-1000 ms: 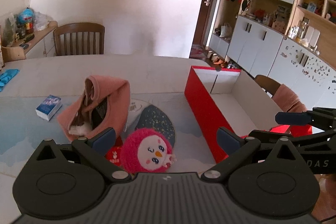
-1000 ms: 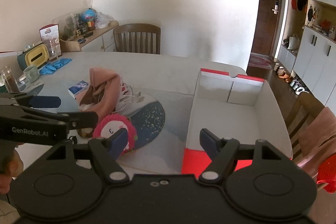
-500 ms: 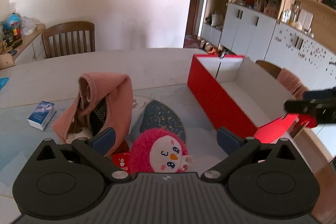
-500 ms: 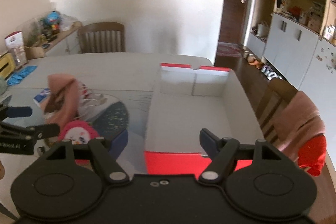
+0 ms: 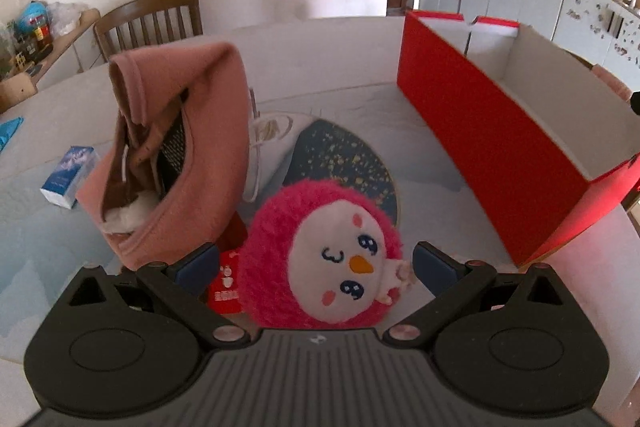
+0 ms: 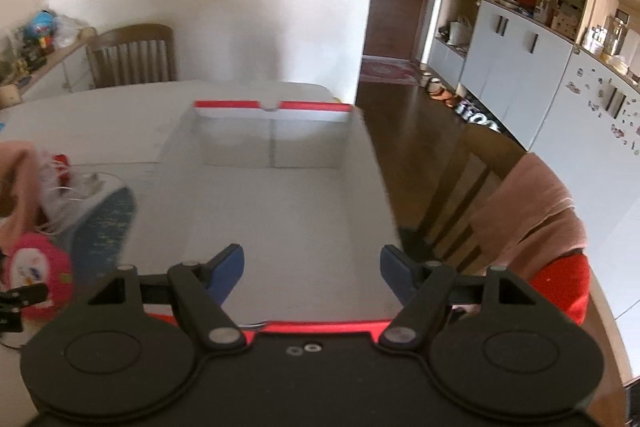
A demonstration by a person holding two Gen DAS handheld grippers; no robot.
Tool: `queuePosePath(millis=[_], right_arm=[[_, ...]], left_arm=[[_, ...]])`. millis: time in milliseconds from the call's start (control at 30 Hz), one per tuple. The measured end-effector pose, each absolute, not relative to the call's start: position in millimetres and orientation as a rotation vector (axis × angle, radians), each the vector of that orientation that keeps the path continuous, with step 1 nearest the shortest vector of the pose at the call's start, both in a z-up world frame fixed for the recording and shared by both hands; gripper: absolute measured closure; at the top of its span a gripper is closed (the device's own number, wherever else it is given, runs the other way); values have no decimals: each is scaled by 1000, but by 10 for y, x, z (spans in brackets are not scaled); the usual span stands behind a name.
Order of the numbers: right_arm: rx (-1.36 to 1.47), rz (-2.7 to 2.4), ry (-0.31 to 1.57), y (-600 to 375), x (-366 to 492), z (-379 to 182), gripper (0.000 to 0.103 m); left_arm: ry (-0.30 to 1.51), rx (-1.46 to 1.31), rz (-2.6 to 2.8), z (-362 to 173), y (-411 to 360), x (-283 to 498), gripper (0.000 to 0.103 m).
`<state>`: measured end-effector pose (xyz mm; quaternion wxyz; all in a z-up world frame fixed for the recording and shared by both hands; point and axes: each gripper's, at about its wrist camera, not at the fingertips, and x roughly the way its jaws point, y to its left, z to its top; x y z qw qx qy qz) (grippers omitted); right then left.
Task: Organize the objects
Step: 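Reach the left gripper to the pink plush toy and grasp it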
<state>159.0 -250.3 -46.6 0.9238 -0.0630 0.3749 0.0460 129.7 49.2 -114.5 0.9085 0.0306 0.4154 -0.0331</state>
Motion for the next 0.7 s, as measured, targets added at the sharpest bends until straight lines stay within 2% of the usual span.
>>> queuePosePath(millis=[367,700], right_arm=[[-144,62,843,-2824,1987,-774,28],[-125,39,921,-2967,2132,-972,33]], left_arm=[[890,107,-7,-1365,358,1360,1],[866,109,34,-1346,325,1351,17]])
